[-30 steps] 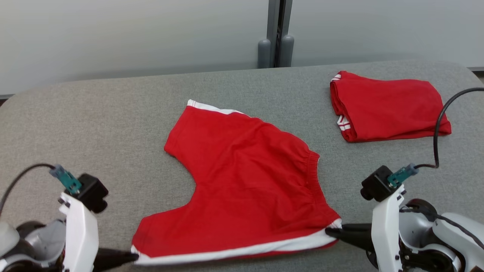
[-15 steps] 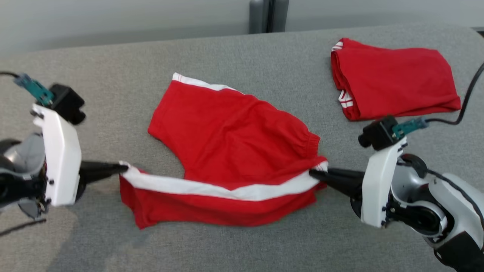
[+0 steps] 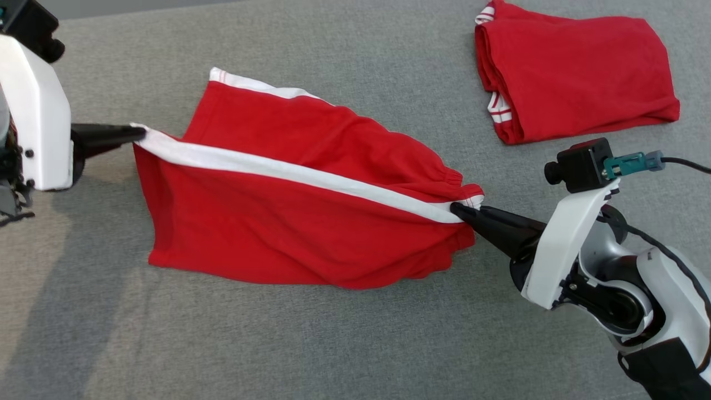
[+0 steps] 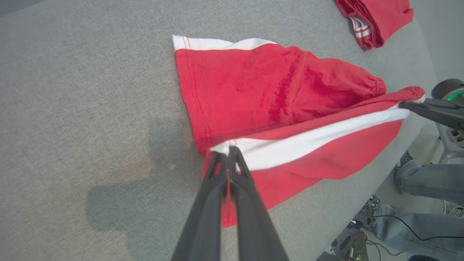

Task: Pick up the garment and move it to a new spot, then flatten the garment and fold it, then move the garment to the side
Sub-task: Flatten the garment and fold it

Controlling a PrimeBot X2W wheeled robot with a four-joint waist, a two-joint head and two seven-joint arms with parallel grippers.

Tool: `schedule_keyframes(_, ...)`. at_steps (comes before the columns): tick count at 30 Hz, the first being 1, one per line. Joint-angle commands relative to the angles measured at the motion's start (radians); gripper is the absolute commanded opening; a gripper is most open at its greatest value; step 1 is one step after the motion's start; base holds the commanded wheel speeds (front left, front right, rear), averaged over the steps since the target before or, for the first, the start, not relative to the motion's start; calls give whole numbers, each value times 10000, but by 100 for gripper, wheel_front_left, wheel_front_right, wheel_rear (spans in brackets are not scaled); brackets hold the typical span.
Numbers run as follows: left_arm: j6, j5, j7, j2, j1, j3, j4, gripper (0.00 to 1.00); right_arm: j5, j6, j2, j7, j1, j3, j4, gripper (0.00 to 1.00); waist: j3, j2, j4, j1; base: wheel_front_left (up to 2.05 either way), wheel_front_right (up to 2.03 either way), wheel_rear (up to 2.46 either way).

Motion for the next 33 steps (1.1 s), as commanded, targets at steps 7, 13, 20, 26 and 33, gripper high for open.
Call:
schedule_keyframes(7, -169, 554, 47, -203, -841, 108, 998, 0, -636, 7, 700, 171, 532, -702, -564, 0, 493, 0, -507, 0, 0, 0, 0)
schedule_keyframes(13, -260, 768, 200, -352, -1384, 161, 1414, 0, -980, 7, 1344, -14, 710, -1239, -1145, 0, 801, 0, -853, 0, 0, 0, 0)
schedule_keyframes(20, -293, 1089, 281, -390, -1981, 221, 2097, 0, -1304, 7, 2068, -87, 525, -1482, -1379, 0, 1268, 0, -1323, 0, 0, 0, 0)
schedule_keyframes(26, -321, 1291, 328, -441, -2352, 229, 2718, 0, -1531, 5, 2491, -290, 350, -1599, -1237, 0, 1627, 0, -1642, 0, 0, 0, 0)
schedule_keyframes(33, -390, 1461, 125, -495, -2485, 204, 3282, 0, -1577, 5, 2728, -558, 97, -1460, -972, 0, 1926, 0, -1894, 0, 0, 0, 0)
